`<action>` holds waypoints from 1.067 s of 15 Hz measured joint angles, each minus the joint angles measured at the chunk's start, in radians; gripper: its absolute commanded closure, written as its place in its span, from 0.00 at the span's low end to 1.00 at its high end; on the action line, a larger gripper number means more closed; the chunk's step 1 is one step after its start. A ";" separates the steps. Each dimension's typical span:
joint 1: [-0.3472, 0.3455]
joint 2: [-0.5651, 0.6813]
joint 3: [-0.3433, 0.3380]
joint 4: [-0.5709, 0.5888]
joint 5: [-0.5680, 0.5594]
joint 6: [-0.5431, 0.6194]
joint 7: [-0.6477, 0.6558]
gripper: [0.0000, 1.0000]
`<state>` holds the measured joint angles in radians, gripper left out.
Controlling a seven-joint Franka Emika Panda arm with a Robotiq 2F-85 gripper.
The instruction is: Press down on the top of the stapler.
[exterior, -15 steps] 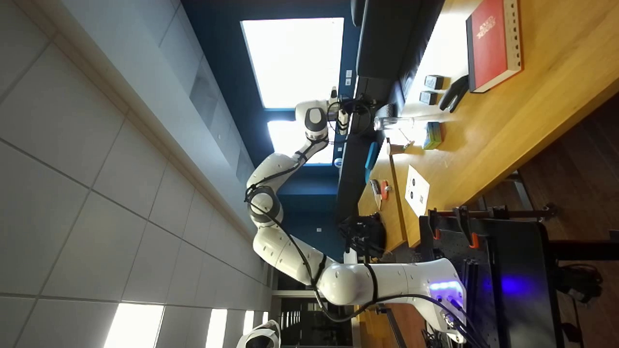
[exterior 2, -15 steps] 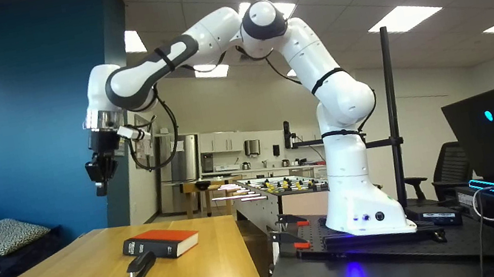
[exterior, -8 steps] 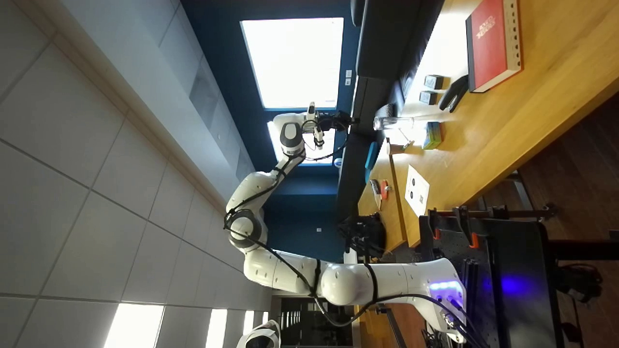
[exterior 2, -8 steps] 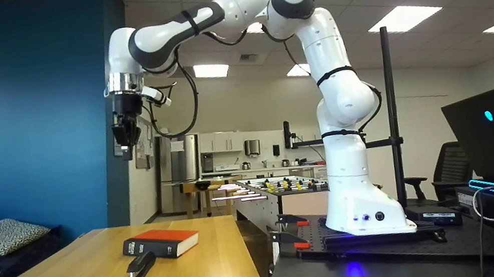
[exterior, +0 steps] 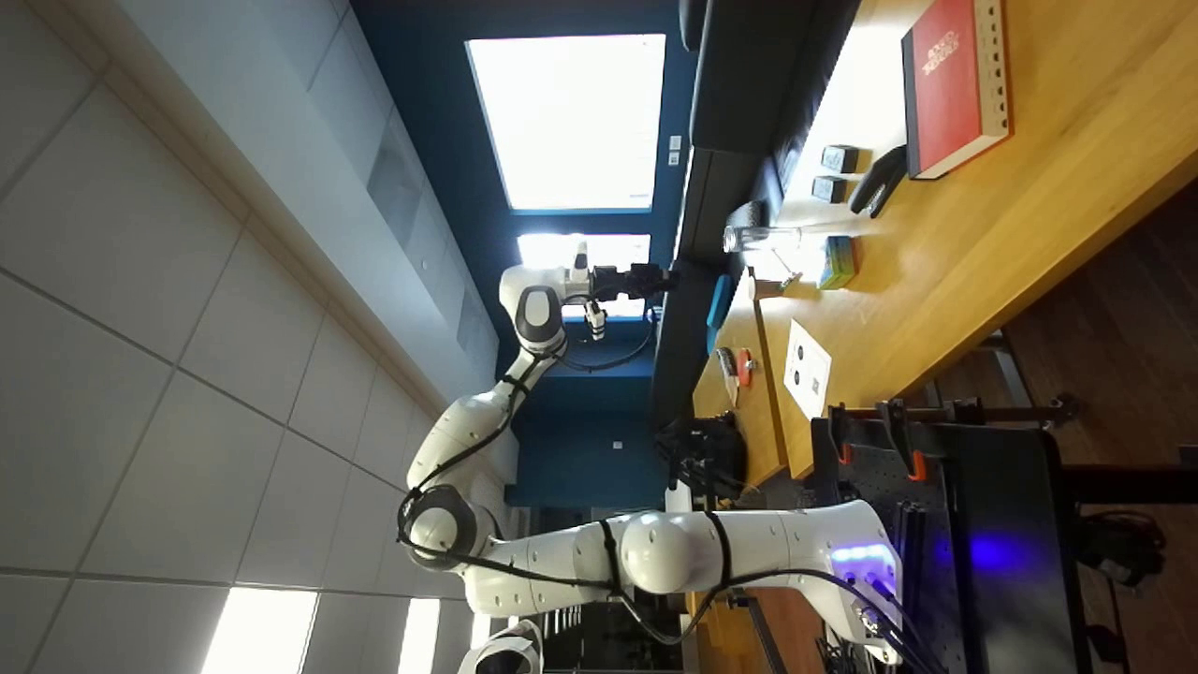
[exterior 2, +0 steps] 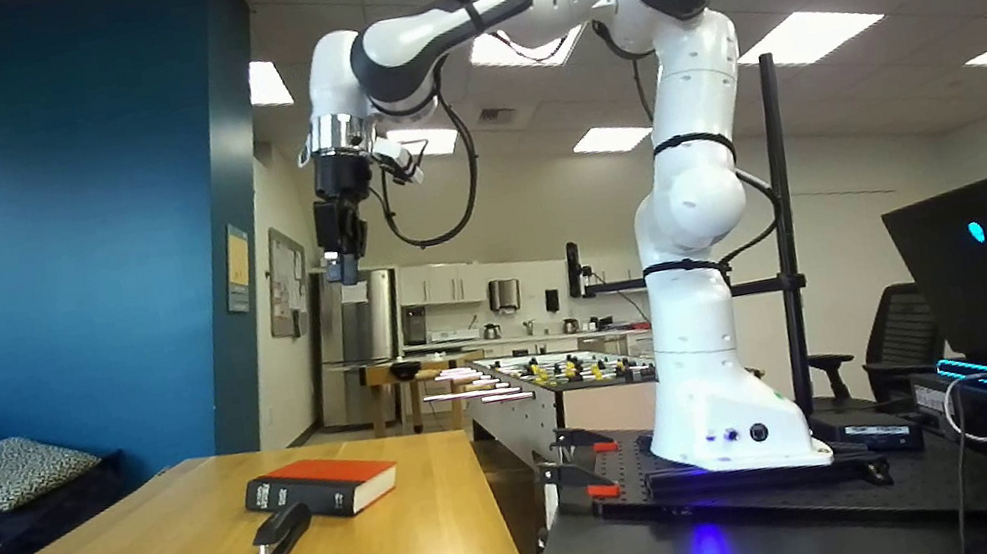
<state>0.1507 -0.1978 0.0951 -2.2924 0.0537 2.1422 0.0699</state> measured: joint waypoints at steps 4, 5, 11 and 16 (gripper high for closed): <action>-0.003 -0.203 -0.009 -0.166 0.053 -0.061 -0.005 0.00; -0.003 -0.246 -0.010 -0.196 0.061 -0.081 -0.006 0.00; 0.003 -0.365 -0.008 -0.265 0.089 -0.153 -0.008 0.00; 0.004 -0.366 -0.008 -0.268 0.089 -0.153 -0.008 0.00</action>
<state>0.1542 -0.5640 0.0876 -2.5600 0.1428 1.9889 0.0622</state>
